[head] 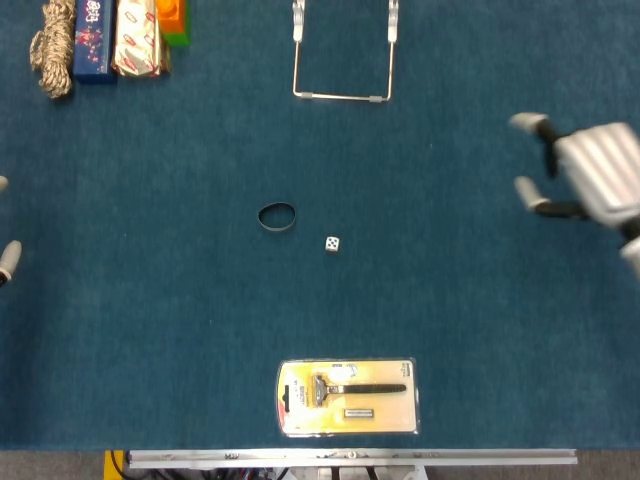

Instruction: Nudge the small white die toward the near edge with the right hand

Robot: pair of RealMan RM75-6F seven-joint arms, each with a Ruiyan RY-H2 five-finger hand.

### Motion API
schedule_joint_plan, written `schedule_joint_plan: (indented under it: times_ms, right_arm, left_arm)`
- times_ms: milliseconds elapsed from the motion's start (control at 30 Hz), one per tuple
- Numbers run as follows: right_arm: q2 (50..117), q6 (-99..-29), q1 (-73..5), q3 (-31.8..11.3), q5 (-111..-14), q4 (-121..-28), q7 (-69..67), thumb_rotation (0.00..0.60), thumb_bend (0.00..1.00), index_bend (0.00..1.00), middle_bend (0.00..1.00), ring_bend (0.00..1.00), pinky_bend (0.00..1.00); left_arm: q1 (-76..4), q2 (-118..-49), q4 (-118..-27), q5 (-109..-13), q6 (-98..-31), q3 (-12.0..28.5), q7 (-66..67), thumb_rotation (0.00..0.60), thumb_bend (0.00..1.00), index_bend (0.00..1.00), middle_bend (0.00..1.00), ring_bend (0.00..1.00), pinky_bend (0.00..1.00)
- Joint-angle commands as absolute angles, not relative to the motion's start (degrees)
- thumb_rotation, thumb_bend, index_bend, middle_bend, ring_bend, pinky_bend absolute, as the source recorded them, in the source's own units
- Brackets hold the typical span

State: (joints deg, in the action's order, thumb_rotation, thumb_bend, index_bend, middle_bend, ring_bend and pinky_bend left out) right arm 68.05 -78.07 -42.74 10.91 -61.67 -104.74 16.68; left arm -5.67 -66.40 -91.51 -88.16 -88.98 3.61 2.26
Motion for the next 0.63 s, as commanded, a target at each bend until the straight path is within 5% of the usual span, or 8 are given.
schedule_joint_plan:
  times_ms: [33,300,633]
  right_arm:
    - [67.61,-86.77,-34.23,12.17,-68.09,-99.67,13.36,0.285,0.36,0.15,0.35,0.30,0.34]
    - [66.70,-94.44,-23.47,12.35,-71.41,-96.15,12.02,0.285,0.35,0.13,0.32,0.26,0.29]
    - [63.95,-93.70,-17.50,10.14,-72.56,-98.47,10.86,0.286,0.35,0.13,0.32,0.26,0.29]
  left_arm:
    - [-5.54,-66.36,-91.56,-88.34,-88.95,3.35,2.46,0.600,0.26,0.27,0.31,0.27,0.17]
    - [-5.45,-66.18,-92.75,-88.00,-87.44,2.35,4.06,0.600,0.26,0.27,0.31,0.27,0.17]
    - [-5.23,-67.09,-93.18,-87.91,-87.49,2.19,4.89,0.600,0.26,0.27,0.31,0.27,0.17]
